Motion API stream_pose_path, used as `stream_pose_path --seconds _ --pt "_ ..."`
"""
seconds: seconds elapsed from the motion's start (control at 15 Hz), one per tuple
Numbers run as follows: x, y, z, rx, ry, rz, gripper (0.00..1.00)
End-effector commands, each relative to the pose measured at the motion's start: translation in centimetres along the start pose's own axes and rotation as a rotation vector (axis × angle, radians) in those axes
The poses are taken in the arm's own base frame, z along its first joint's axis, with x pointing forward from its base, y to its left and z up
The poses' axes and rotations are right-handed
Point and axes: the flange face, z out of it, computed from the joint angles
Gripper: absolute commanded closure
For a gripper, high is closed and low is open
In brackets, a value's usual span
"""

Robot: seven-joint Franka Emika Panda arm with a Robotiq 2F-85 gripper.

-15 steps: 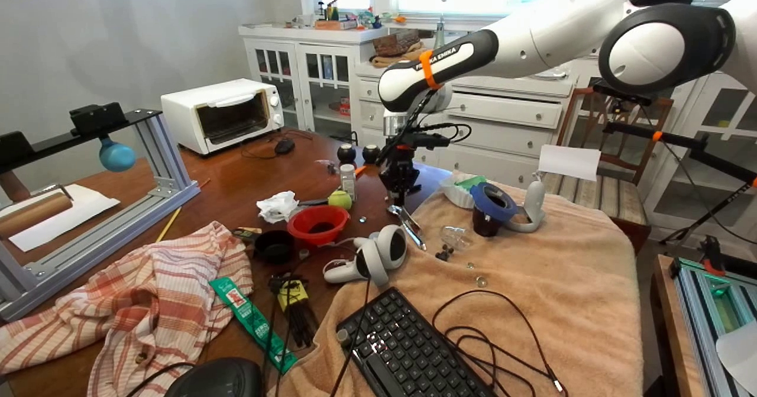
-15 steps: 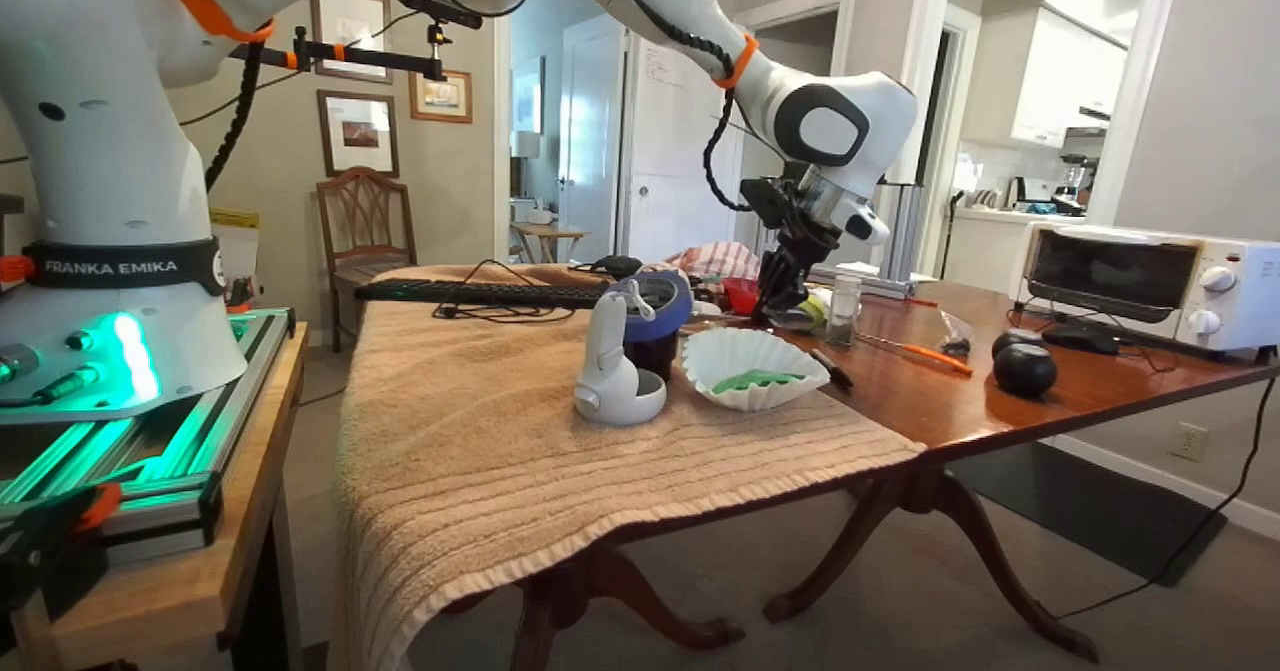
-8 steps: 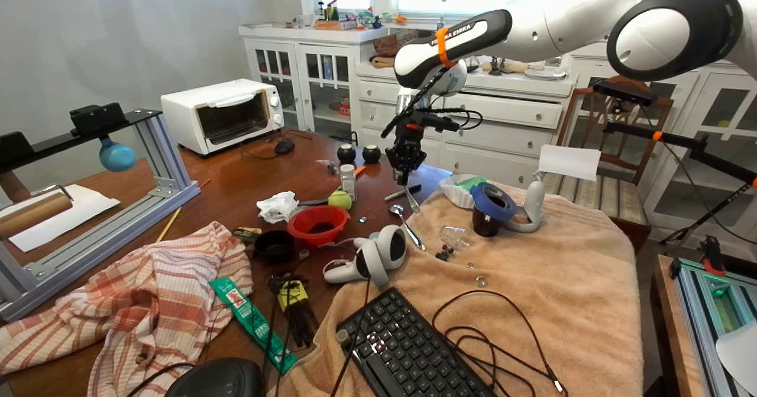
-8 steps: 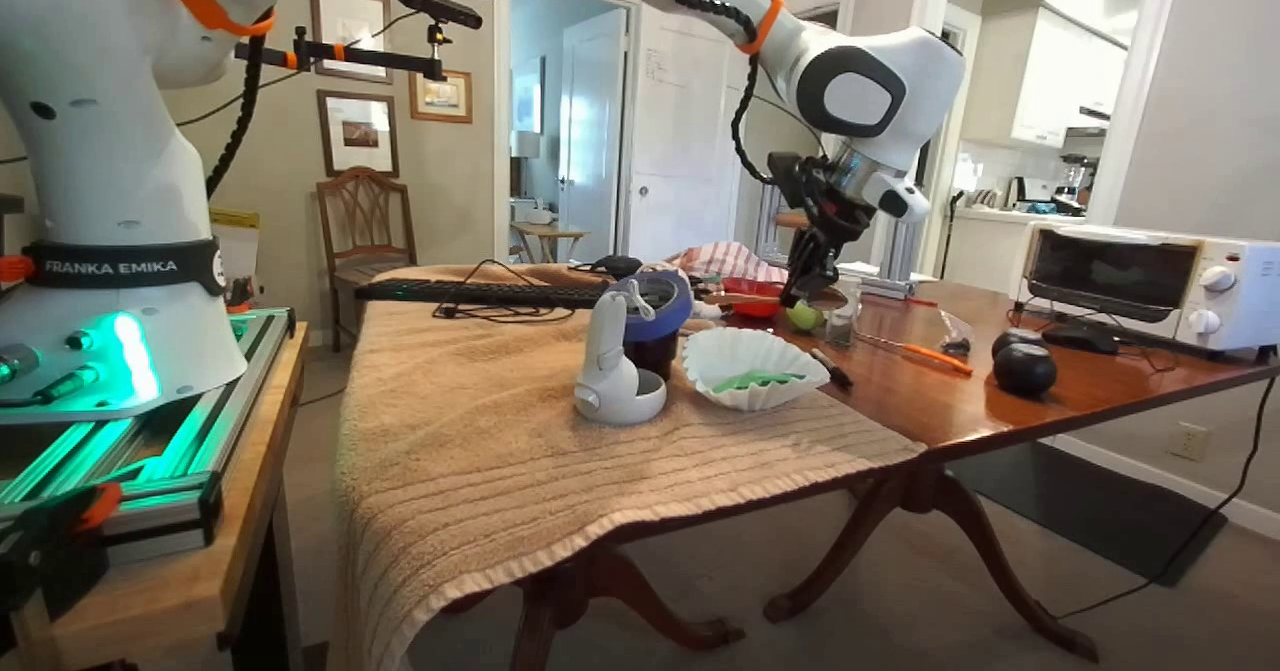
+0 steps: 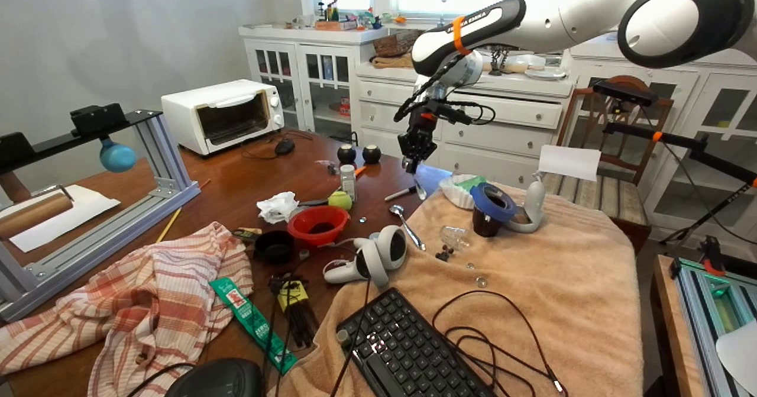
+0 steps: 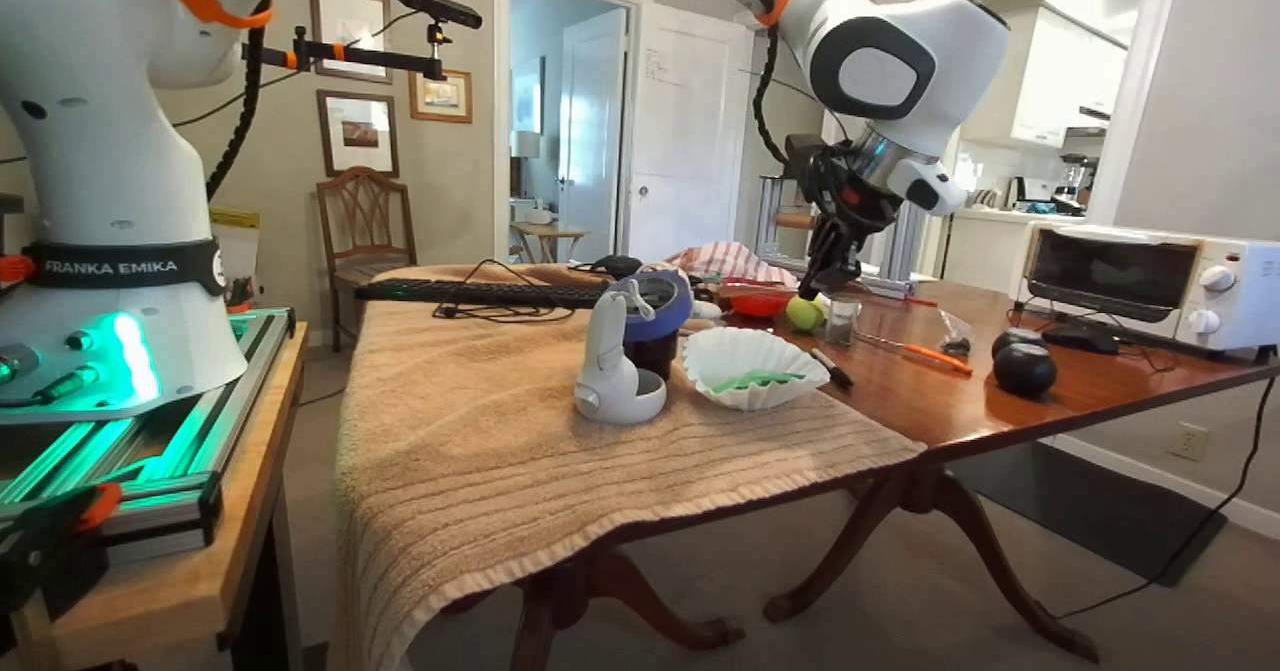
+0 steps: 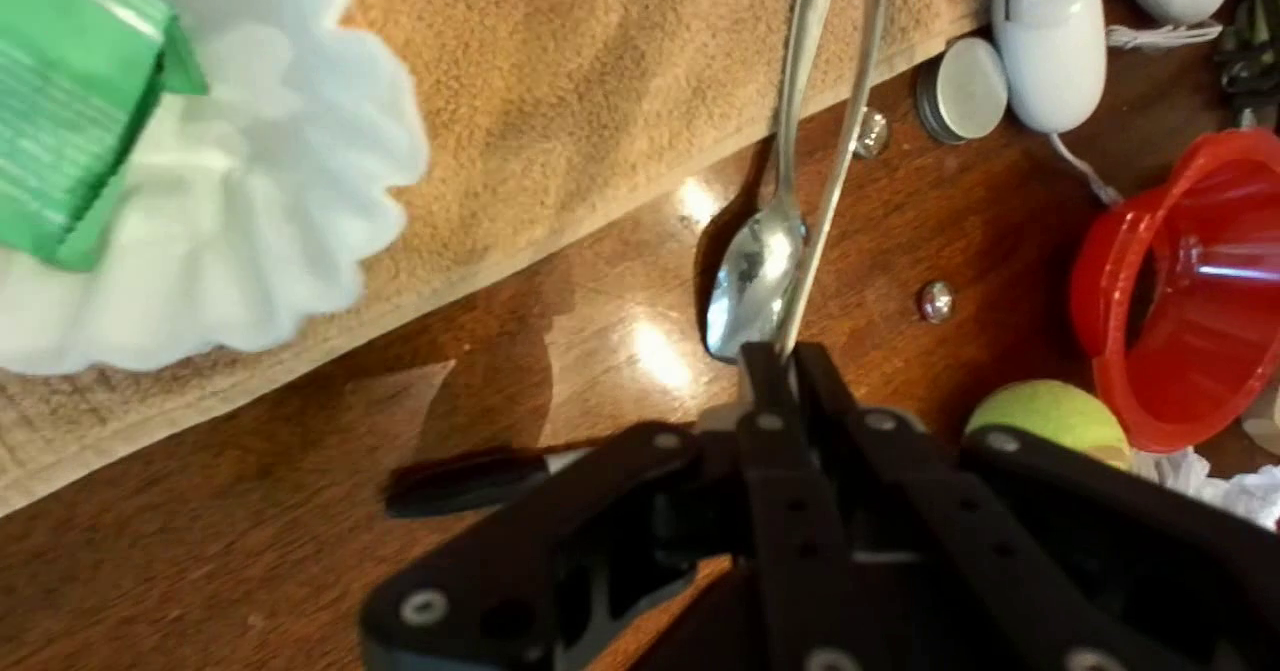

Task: Put the spoon inside the black cup

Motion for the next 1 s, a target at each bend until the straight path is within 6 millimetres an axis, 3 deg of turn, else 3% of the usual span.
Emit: stream_pose_path --seconds 0.0,0.2,0.93 --pt "0.0 1.0 -0.3 0.005 -0.005 -0.025 0.93" --pt "-0.2 2.4 -0.2 0.017 -0.020 -0.058 0.93" --pt "-0.2 1.9 0.1 0.021 -0.024 -0.067 0.93"
